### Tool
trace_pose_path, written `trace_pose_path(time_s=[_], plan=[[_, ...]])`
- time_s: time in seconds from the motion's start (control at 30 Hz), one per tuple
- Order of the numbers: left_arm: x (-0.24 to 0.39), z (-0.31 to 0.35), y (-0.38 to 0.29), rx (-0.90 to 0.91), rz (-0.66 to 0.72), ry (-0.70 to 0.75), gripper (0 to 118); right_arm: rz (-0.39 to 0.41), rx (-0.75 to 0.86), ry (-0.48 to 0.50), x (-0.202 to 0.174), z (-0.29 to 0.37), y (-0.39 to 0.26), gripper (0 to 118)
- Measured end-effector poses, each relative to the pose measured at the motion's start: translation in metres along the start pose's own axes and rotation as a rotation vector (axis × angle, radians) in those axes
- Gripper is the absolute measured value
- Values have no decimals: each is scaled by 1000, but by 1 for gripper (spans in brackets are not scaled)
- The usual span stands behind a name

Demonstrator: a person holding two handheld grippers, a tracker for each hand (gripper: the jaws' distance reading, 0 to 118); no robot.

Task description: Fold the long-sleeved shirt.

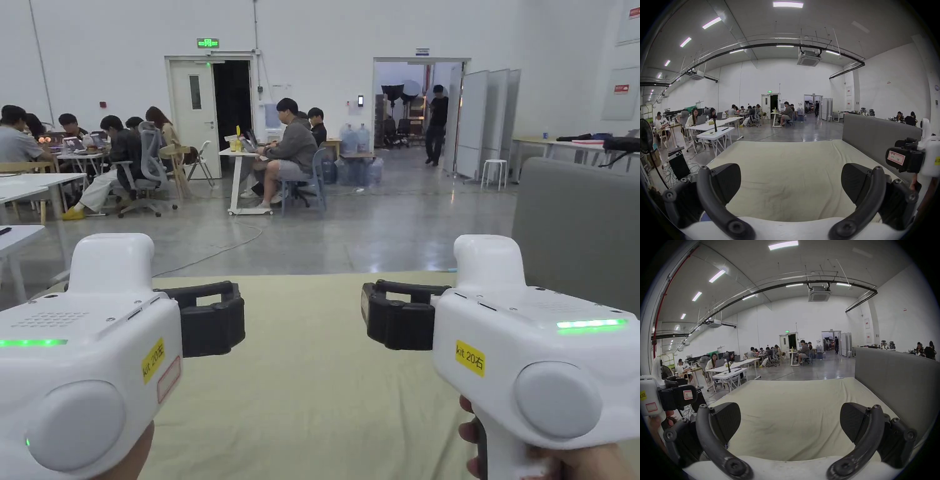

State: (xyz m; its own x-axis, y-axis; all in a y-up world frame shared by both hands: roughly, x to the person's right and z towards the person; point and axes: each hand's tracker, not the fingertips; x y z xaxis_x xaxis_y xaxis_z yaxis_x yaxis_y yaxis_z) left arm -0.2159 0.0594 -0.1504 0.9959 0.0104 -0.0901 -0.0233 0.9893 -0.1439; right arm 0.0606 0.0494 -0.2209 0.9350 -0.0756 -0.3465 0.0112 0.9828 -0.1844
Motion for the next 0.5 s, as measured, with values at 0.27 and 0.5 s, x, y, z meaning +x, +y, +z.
trace_pose_path(time_s=[0.27, 0.5], plan=[[-3, 0, 2, 2, -2, 6, 118, -6, 0, 0, -2, -1, 0, 118], [-3, 0, -1, -8, -1, -2, 118, -17, -8, 5, -1, -3, -2, 118]])
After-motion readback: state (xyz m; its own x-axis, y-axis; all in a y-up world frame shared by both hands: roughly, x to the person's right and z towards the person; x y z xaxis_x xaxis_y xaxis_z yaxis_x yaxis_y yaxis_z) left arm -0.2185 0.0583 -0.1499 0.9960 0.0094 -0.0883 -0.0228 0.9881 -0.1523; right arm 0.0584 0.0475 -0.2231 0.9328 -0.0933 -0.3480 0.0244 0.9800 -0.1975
